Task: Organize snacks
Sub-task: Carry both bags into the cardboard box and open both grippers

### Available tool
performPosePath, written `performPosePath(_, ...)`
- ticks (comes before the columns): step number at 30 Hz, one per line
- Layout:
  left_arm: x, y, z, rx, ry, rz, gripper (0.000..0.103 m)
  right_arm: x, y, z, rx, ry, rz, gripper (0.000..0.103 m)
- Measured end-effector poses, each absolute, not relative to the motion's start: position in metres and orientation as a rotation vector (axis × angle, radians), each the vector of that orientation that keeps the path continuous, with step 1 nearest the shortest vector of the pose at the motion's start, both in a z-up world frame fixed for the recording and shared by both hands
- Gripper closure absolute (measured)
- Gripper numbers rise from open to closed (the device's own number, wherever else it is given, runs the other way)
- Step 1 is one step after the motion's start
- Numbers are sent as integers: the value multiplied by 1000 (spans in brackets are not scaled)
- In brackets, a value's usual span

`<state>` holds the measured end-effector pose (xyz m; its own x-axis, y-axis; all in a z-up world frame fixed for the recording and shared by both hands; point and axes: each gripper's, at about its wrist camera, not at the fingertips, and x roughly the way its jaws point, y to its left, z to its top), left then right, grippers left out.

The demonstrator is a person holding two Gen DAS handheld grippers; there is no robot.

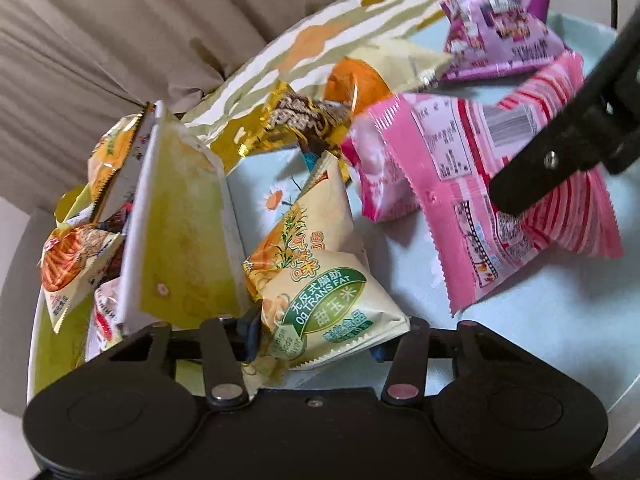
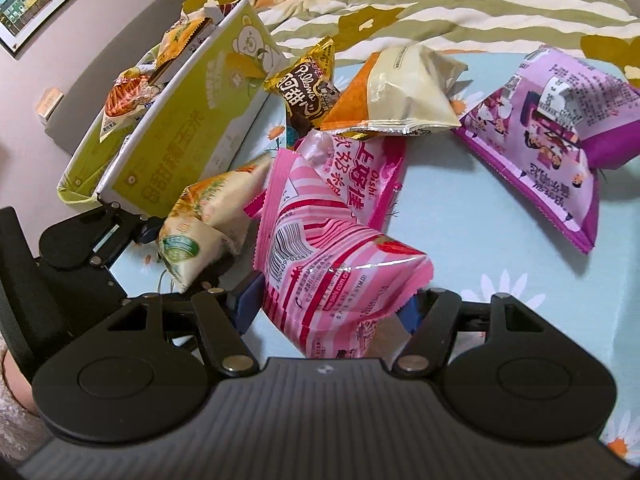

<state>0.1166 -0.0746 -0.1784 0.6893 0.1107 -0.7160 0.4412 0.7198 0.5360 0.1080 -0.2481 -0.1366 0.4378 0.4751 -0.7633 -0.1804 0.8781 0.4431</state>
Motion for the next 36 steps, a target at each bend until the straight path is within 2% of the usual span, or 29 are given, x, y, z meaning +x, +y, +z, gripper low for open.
performPosePath(10,94,-92,-128,682,704,-203,52,99,-263,-111,330,991,395,21)
performPosePath(19,76,-87,-59,537,598,-143,52,98,-269,-57,284,902,412,21)
performPosePath(27,77,-19,-8,343,547,-52,52,106,-231,-7,241,807,466,21)
performPosePath(36,107,79,12,262,551,12,52,123,-140,29,256,749,475,21)
